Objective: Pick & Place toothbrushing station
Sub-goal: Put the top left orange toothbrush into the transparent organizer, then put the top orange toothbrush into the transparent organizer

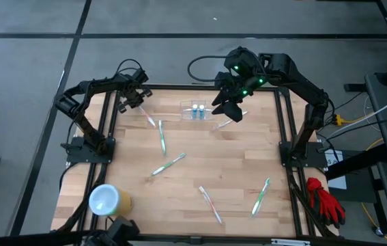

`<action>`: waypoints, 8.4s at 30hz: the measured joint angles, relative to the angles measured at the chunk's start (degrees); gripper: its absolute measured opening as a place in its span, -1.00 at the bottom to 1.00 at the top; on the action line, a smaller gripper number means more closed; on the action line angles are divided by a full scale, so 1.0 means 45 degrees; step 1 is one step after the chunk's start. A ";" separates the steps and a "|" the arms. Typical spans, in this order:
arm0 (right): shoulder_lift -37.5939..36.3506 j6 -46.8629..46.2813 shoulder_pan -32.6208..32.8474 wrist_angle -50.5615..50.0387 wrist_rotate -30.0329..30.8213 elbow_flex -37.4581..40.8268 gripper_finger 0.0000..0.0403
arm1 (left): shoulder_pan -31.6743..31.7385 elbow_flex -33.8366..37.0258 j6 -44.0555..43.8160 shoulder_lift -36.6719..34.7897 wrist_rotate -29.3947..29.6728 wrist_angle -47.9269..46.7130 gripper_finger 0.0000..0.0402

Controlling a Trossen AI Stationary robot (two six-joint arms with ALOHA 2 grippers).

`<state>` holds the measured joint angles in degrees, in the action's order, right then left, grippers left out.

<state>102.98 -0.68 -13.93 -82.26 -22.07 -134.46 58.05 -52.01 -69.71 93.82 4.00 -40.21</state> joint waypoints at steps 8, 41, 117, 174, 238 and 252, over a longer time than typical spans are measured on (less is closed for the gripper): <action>0.0000 -0.0073 0.0000 0.0013 0.0004 -0.0004 -0.04 | -0.1097 0.0000 -0.0354 -0.0675 -0.0104 0.0162 -0.99; 0.0000 -0.0145 0.0034 0.0579 0.0040 -0.0004 -0.04 | -0.9057 0.0010 0.6251 -0.4712 0.9703 0.9128 -1.00; -0.4211 0.3397 -0.2094 0.6181 0.3336 1.6269 -0.04 | -1.2937 0.0000 1.3674 -0.9182 0.8696 0.8504 -0.20; -0.1010 1.2665 -0.5336 0.9711 0.5373 1.7263 -0.04 | -1.2014 0.0000 1.4705 -0.7936 0.6956 0.9259 -0.24; -0.4152 1.0459 -0.5294 0.7429 0.2802 1.7263 -1.00 | -1.2058 0.0000 1.3656 -0.7941 0.7550 0.9079 -0.24; -0.3324 1.0191 -0.5309 0.7684 0.2612 1.7260 -0.57 | -1.2076 0.0000 1.3281 -0.7941 0.7551 0.8850 -0.24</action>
<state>88.02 45.18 -37.82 -47.68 -10.31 -56.79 3.71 -52.01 -9.95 58.08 37.98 -0.38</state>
